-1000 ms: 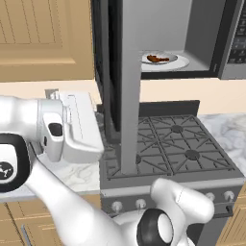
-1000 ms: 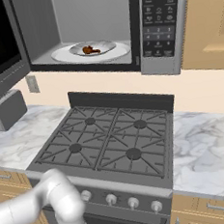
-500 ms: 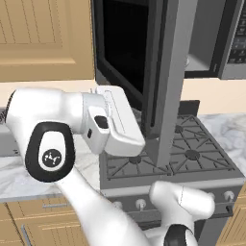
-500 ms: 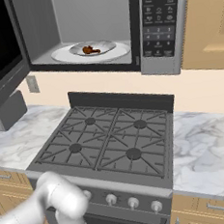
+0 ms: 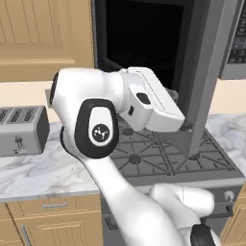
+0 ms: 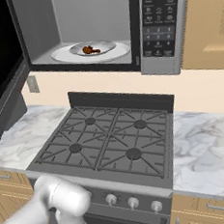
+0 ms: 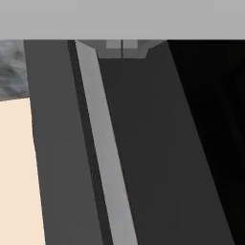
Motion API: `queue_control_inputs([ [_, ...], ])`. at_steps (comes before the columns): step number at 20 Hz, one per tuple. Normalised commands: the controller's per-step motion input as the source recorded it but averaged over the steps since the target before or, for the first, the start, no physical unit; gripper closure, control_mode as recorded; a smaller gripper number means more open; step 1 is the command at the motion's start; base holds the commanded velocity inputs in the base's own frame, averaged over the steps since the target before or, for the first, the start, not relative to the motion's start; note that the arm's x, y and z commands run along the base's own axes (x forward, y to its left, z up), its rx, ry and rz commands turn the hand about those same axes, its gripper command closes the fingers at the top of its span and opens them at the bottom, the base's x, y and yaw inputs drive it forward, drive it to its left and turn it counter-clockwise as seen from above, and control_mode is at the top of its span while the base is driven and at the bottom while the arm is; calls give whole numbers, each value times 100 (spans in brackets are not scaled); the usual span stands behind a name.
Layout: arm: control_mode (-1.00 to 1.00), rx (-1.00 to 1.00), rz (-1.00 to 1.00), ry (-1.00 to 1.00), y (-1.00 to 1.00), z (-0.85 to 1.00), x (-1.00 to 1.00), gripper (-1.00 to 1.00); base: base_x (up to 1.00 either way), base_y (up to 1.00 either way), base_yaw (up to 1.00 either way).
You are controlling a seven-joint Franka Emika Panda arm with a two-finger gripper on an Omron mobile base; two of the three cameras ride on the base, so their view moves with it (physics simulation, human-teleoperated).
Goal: Transport the chicken drumstick from the fridge to the microwave and turn on the microwave.
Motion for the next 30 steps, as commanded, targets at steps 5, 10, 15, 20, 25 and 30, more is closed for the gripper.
queue_control_inputs([
  [5, -100, 0, 3, 1, -67, 36, 49, 100, 0, 0, 0],
  [10, -100, 0, 16, 0, -64, 16, 67, 100, 0, 0, 0],
  [15, -100, 0, 27, 1, -58, 0, 58, 100, 0, 0, 0],
  [20, -100, 0, 36, 1, -38, 0, 42, 100, 0, 0, 0],
  [25, -100, 4, 34, 13, -27, 15, 44, 100, 0, 0, 0],
  [30, -100, 14, 30, 22, -10, 35, 66, 100, 0, 0, 0],
])
